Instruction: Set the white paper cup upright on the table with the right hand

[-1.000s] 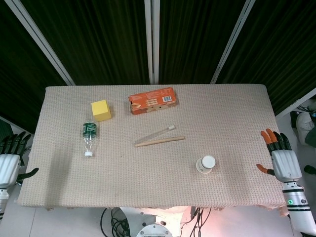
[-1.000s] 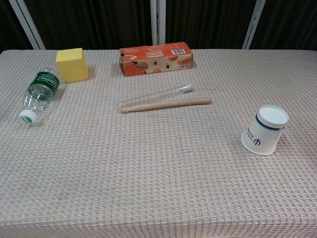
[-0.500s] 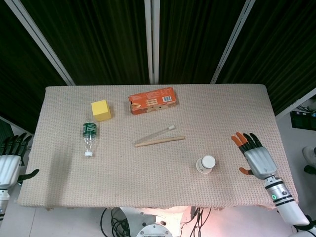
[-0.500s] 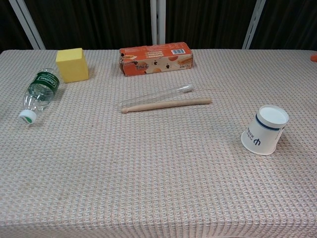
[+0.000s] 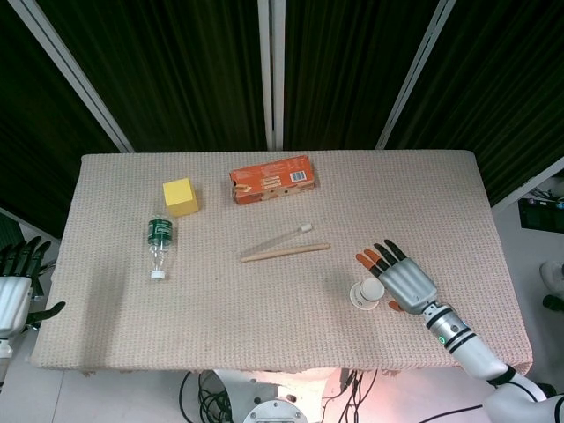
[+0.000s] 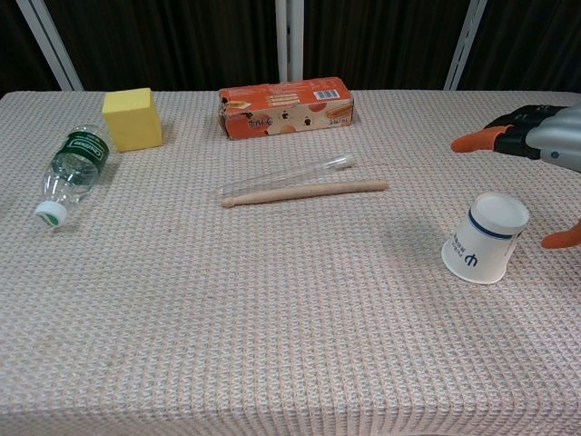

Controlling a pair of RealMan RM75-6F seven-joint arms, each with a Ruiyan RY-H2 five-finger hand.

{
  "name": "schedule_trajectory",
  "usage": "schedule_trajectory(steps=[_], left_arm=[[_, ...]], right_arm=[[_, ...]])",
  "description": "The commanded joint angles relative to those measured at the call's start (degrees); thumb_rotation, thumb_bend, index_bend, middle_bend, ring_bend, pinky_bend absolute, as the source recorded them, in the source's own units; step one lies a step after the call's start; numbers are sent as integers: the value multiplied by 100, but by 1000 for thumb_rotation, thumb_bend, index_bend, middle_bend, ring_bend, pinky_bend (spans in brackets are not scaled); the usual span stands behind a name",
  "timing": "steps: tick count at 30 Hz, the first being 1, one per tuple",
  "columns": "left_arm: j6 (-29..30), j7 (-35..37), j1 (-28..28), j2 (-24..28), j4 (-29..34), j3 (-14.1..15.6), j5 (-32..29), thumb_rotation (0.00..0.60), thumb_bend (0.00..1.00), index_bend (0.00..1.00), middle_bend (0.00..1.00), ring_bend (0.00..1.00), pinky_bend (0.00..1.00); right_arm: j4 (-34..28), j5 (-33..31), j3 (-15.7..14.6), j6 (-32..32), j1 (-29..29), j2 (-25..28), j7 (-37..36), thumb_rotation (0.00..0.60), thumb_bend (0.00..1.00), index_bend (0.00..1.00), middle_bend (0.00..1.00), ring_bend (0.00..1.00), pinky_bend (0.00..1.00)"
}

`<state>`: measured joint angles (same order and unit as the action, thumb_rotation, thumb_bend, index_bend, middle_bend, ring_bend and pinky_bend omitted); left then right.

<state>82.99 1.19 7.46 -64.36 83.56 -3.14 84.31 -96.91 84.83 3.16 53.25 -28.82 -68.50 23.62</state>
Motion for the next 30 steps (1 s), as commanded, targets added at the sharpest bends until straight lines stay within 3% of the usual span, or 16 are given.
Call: schedule_trajectory(steps=[1, 5, 14, 25, 30], left_arm=[[-33, 5, 4, 0, -5, -6, -36, 600, 34, 0, 0, 0, 0], [-62, 25, 7, 20, 2, -15, -69, 600, 33, 0, 0, 0, 0], [-80, 41, 12, 36, 10, -26, -86, 600, 33, 0, 0, 0, 0], [-85, 60, 8, 52, 19, -14, -70, 600, 33, 0, 0, 0, 0], [-105, 78, 16, 62, 23, -18, -78, 600, 33, 0, 0, 0, 0]], right_arm=[[6, -43, -4, -86, -89, -77, 84, 600, 0, 0, 133, 0, 0], [19, -121, -19, -87, -141, -196, 232, 600, 0, 26, 168, 0, 0], [64, -121, -106, -47, -222, -344, 364, 600, 26, 197, 239, 0, 0], [259, 138, -197, 152, -279, -524, 231, 600, 47, 296, 327, 0, 0], [286, 158, -228, 216, -278, -536, 280, 600, 58, 390, 393, 37, 0]])
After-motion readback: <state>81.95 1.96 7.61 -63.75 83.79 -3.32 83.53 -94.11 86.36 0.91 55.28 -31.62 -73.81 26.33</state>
